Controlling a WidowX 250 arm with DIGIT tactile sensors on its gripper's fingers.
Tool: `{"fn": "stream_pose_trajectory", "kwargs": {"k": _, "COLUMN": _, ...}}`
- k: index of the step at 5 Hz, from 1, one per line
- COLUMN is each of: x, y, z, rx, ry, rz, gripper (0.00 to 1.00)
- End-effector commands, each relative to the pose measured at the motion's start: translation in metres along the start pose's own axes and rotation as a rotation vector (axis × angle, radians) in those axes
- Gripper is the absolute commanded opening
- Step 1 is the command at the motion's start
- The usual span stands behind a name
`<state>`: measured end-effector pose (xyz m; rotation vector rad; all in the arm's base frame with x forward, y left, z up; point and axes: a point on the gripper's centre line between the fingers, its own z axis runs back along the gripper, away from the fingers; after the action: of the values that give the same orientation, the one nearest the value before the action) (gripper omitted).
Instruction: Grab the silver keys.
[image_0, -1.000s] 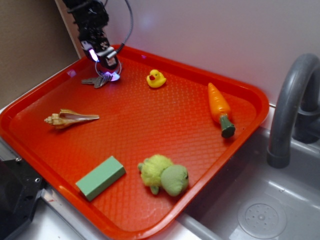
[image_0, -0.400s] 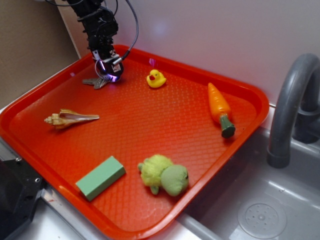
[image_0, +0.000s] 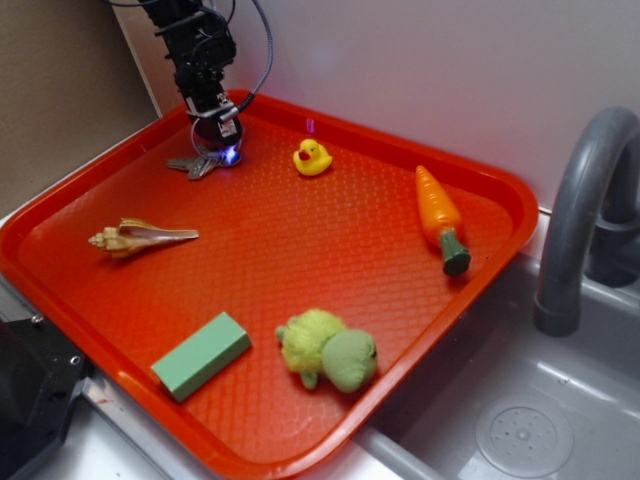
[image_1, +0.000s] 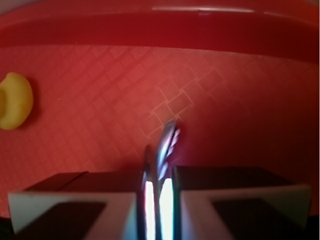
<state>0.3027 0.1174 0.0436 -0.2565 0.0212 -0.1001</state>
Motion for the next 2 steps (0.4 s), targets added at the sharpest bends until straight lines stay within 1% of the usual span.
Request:
{"fn": "stream_pose_trajectory", "kwargs": {"k": 1, "x": -0.013, "y": -0.023, "z": 0.099, "rx": 0.155, "ry": -0.178, "rz": -0.032, "gripper": 0.00}}
{"fn": "stream_pose_trajectory", "kwargs": {"k": 2, "x": -0.028, "y": -0.064, "z": 0.140, "rx": 0.225, "ry": -0.235, "rz": -0.083, "gripper": 0.00}}
